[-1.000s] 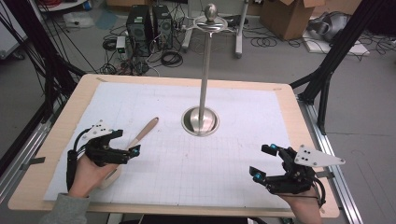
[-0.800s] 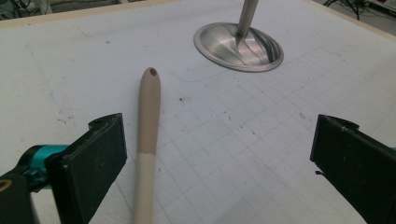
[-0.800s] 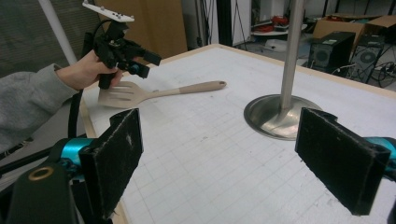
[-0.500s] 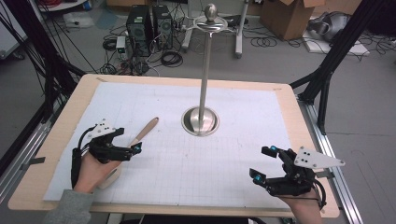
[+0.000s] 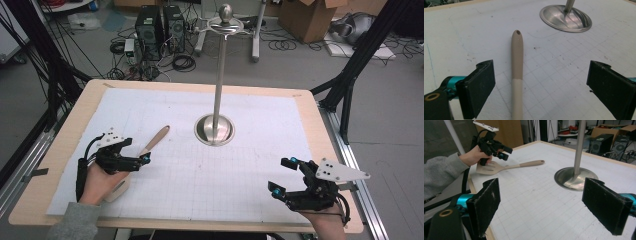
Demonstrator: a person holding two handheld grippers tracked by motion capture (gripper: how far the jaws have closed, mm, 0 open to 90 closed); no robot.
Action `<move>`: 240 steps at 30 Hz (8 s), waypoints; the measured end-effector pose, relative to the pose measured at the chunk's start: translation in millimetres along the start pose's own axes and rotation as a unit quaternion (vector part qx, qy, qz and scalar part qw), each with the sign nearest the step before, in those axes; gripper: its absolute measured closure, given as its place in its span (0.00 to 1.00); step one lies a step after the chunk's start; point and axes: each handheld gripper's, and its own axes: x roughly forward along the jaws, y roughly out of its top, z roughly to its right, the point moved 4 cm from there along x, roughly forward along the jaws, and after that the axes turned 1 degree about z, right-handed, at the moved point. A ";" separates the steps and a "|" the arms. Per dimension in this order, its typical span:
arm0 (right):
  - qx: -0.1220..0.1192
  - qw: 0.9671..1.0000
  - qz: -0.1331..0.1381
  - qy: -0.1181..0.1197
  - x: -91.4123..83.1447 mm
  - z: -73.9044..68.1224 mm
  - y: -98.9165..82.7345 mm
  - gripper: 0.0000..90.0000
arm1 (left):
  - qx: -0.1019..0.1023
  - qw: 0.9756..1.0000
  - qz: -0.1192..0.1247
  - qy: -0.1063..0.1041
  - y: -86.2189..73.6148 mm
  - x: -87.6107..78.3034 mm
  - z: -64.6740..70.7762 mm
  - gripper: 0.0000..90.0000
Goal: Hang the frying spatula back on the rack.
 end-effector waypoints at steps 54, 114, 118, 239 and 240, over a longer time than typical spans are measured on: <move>0.002 1.000 -0.009 0.005 3.7 0.5 -2.4 0.16 | -0.023 0.997 -0.070 0.039 -37.0 11.9 -18.1 0.46; -0.003 1.000 -0.018 0.015 8.8 -2.0 -3.1 0.16 | 0.002 0.995 -0.093 0.043 -37.1 13.6 -18.2 0.86; 0.000 1.000 -0.019 0.015 8.3 -1.7 -3.5 0.16 | -0.002 0.995 -0.087 0.043 -36.4 10.4 -20.1 0.86; 0.006 0.999 0.030 0.028 -7.9 2.2 6.3 0.16 | 0.067 0.990 0.074 -0.104 201.3 -46.2 47.1 0.86; 0.005 0.999 0.031 0.027 -8.0 2.5 6.4 0.16 | 0.066 0.990 0.074 -0.103 202.1 -45.8 46.8 0.86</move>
